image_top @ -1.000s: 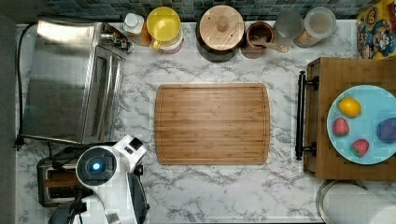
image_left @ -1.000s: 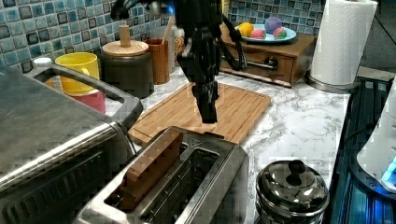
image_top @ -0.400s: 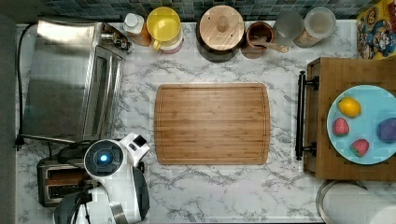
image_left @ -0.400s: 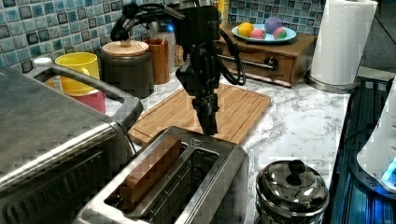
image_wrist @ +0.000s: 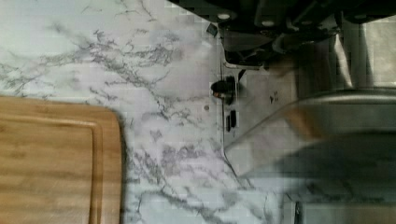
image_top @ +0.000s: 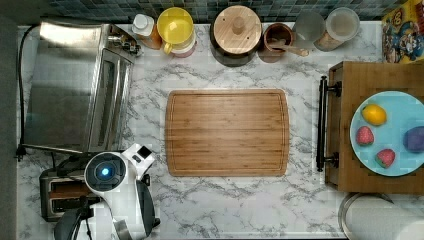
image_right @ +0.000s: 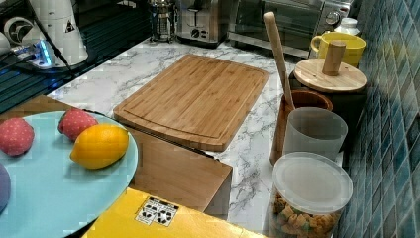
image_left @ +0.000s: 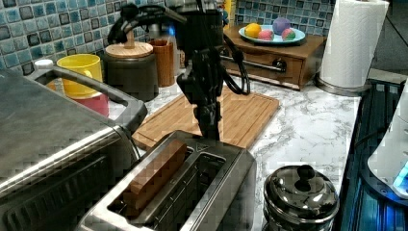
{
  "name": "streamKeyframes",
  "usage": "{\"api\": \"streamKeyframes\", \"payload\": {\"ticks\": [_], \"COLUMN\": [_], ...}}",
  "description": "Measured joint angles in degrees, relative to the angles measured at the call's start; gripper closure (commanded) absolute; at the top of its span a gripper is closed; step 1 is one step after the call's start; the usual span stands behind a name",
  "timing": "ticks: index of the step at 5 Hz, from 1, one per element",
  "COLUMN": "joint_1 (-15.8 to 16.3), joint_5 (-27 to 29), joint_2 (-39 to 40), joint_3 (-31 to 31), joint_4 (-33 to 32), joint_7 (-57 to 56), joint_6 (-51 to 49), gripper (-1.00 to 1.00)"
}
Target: Turn on the toaster.
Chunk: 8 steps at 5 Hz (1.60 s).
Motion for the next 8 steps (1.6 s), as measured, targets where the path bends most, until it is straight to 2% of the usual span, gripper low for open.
{"api": "streamKeyframes", "payload": {"ticks": [2, 4, 6, 8], "joint_1": [-0.29, -0.33, -0.82, -2.48], "joint_5": [-0.24, -4.13, -4.70, 1.73], "joint_2": [1.25, 6.05, 10.50, 12.18], "joint_3": [0.55, 0.78, 0.07, -1.31], "joint_4": [0.00, 3.47, 5.26, 4.81], "joint_7": [0.06, 0.06, 0.06, 0.00], "joint_6": [0.64, -1.09, -0.95, 1.23], "gripper": [1.00, 1.00, 1.00, 1.00]}}
